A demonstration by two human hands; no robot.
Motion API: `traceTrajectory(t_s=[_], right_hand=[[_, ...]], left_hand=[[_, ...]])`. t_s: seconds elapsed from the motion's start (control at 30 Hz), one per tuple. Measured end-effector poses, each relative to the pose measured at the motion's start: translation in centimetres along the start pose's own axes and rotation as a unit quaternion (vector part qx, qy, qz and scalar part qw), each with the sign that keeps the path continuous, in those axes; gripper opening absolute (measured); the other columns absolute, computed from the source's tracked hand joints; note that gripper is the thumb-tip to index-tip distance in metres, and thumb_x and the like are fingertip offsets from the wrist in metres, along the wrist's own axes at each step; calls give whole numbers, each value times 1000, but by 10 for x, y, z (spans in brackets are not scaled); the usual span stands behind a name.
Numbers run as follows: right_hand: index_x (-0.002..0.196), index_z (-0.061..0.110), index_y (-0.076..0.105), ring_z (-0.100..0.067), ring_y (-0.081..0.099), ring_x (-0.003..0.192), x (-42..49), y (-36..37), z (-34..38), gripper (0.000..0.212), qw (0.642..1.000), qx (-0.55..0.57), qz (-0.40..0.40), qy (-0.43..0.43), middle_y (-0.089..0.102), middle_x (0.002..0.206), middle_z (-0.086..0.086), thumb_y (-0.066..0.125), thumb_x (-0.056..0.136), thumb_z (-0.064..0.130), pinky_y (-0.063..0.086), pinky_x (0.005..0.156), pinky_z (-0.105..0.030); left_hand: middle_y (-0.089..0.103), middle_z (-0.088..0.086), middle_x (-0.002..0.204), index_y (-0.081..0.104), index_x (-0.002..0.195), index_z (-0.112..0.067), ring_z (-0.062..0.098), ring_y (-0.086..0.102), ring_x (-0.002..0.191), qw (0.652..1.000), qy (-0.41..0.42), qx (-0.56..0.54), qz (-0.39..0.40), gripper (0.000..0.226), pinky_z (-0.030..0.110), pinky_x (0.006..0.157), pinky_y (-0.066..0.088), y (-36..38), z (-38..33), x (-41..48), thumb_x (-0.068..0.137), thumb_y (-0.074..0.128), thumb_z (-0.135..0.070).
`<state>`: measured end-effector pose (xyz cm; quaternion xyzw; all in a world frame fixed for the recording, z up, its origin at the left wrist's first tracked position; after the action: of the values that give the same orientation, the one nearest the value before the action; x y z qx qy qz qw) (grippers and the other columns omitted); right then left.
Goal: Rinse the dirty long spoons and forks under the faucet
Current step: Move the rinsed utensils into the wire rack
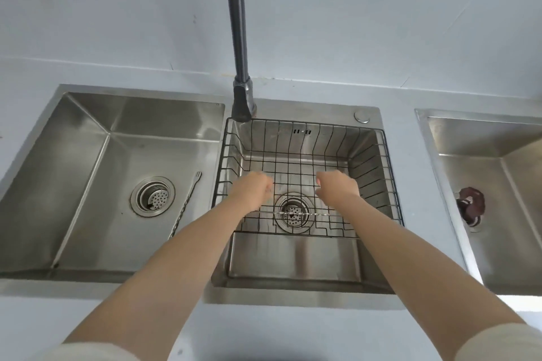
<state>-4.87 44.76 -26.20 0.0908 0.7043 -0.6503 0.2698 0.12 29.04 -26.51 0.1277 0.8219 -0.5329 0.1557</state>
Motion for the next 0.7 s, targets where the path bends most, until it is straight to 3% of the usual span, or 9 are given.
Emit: traceTrajectory(t_s=[0.17,0.3,0.5,0.7], right_hand=[[116,9,50,-28,56,94,-2,-46,65,25,994,21,-91,-60,60,111,-10,39,94,13,37,68,-31],[117,9,49,-29,56,101,-5,-70,128,25,985,19,-119,-121,57,113,-9,41,95,19,40,70,-33],[123,10,48,-32,54,110,4,-62,218,30,975,-3,-83,-205,54,123,-10,40,95,16,45,81,-38],[122,9,49,-32,56,108,32,-6,289,36,959,-112,-18,-258,55,122,-10,39,90,-1,46,78,-35]], left_hand=[[63,7,100,63,96,-7,23,59,93,993,4,-25,-115,20,31,81,47,-56,31,-25,90,54,-24],[64,7,108,62,103,-8,26,58,103,984,-71,-36,-160,21,32,79,44,-86,84,-48,91,54,-23],[63,13,113,61,107,-8,32,57,107,969,-207,-55,-121,23,36,83,46,-73,171,-80,89,52,-17],[63,13,116,60,110,-9,31,59,108,948,-288,-127,-38,26,36,84,49,-3,218,-91,87,48,-7]])
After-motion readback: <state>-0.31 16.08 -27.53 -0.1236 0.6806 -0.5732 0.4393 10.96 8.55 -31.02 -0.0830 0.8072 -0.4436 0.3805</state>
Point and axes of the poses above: each hand's wrist, its own x-axis towards the middle knuckle, its own y-axis out of the palm, z = x × y, the point moved 6 cm from there along x, towards the middle knuckle
